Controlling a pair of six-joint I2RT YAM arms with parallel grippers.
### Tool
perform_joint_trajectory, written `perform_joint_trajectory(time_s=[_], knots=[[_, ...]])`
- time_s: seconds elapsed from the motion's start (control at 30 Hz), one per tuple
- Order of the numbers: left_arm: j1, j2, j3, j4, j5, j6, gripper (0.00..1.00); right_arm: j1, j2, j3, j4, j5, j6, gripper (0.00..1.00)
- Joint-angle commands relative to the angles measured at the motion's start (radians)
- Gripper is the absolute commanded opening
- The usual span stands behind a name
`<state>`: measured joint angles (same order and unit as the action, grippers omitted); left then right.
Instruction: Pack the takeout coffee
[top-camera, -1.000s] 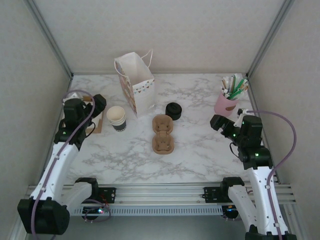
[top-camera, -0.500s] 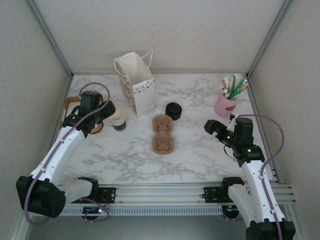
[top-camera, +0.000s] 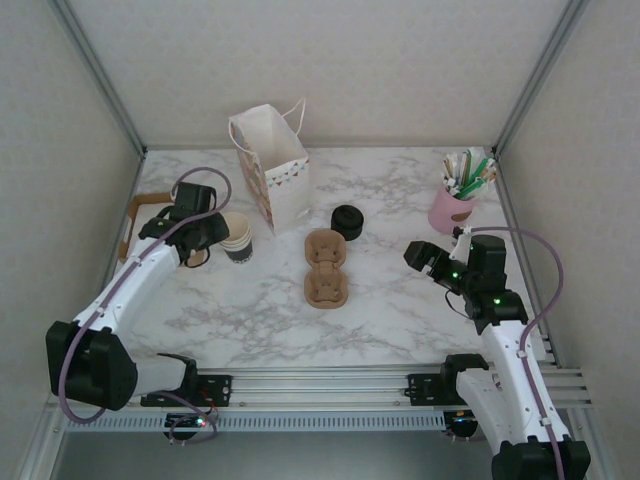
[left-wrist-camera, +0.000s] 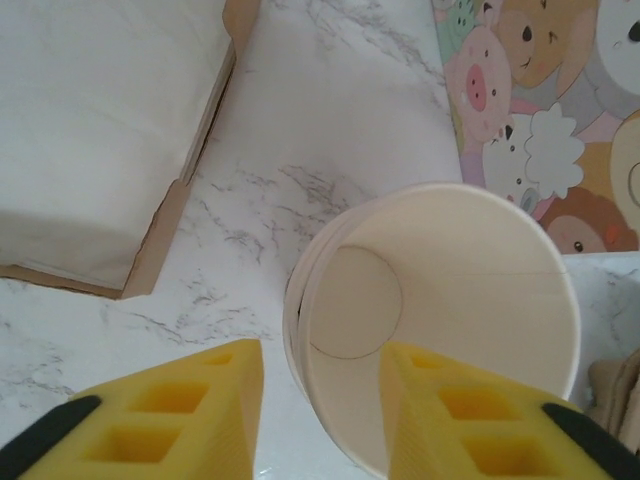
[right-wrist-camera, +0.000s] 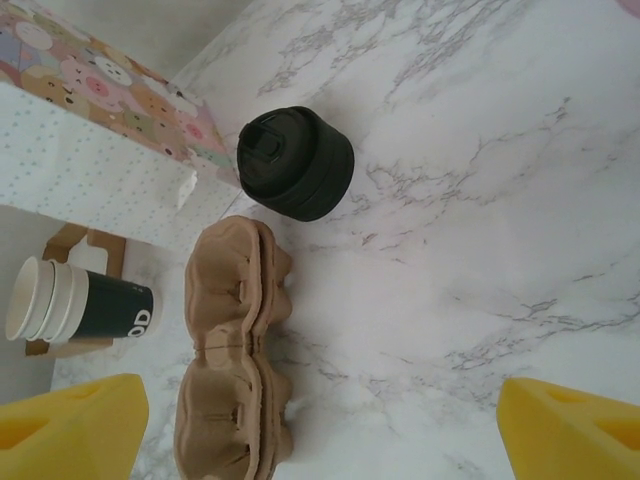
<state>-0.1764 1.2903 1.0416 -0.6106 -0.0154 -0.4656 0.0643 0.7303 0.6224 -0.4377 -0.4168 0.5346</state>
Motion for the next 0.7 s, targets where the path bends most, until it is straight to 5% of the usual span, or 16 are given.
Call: perform_joint_trajectory(time_s=[0.0,0.67], knots=[[-0.011,0.019,0.038,-0.041,-0.014,0.015,0.30,0.006,0.003,0.000,-0.003,-0.030,-0.025,0.91],[-0.017,0.063,0.044,-0.045,-0.051,0.029,0.13,0.006,0.006,0.008,-0.019,-0.066,-0.039,0.91]])
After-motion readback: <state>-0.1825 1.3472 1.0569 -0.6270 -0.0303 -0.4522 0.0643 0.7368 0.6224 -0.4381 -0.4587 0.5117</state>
